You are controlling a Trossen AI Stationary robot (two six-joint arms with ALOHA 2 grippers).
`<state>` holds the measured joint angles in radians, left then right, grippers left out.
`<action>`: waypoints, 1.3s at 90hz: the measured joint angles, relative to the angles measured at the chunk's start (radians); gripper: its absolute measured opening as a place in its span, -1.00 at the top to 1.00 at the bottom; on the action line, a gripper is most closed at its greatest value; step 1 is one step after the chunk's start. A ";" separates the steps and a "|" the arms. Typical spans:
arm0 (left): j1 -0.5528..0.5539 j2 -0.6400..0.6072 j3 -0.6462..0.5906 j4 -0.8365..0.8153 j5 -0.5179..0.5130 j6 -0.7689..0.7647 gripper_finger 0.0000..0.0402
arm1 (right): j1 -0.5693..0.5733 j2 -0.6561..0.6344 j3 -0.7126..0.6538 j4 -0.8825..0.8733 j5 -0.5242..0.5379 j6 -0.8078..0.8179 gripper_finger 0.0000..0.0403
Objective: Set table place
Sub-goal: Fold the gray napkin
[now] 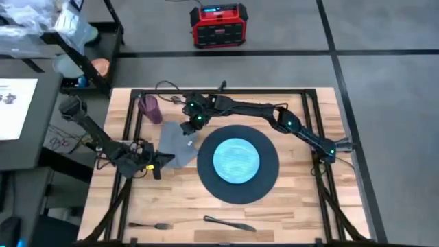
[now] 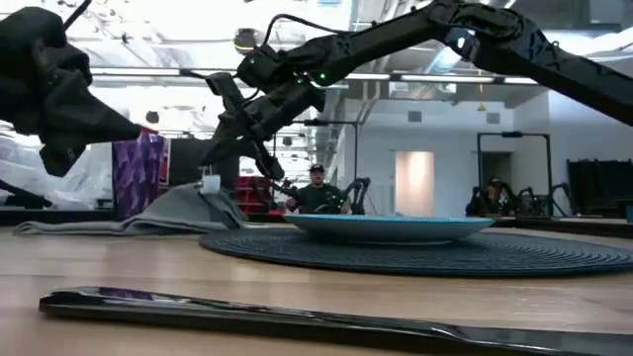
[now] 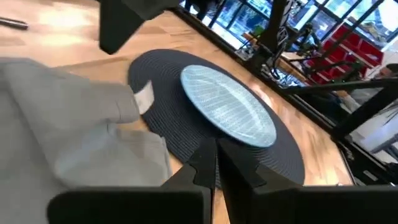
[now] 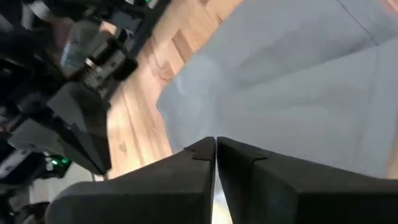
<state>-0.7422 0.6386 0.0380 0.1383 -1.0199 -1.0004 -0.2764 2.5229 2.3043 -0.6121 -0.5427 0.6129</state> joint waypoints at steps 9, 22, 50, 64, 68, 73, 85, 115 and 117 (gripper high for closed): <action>0.000 0.000 0.000 -0.023 0.000 -0.029 1.00 | 0.001 -0.001 0.000 -0.064 0.007 -0.052 1.00; 0.000 0.000 0.000 -0.080 0.001 -0.078 1.00 | 0.008 -0.031 0.000 -0.265 0.128 -0.169 1.00; 0.000 0.000 0.000 -0.095 0.002 -0.078 1.00 | 0.035 -0.181 -0.022 -0.309 0.263 -0.292 1.00; -0.007 0.000 0.000 -0.095 0.002 -0.071 1.00 | 0.054 -0.279 -0.132 -0.219 0.311 -0.306 1.00; -0.011 0.000 0.000 -0.092 0.002 -0.065 1.00 | 0.061 -0.301 -0.187 -0.167 0.322 -0.307 1.00; -0.017 0.000 0.000 -0.085 0.001 -0.059 1.00 | 0.071 -0.339 -0.277 -0.082 0.327 -0.299 1.00; -0.028 0.000 0.000 -0.071 0.001 -0.047 1.00 | 0.105 -0.453 -0.560 0.182 0.328 -0.243 1.00; -0.041 0.001 0.000 -0.077 -0.001 -0.036 1.00 | 0.222 -0.843 -1.242 0.596 0.532 -0.051 1.00; -0.041 0.001 0.000 -0.077 -0.001 -0.035 1.00 | 0.234 -0.865 -1.280 0.611 0.550 -0.031 1.00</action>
<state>-0.7834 0.6392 0.0376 0.0614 -1.0210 -1.0355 -0.0426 1.6579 1.0244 -0.0008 0.0076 0.5818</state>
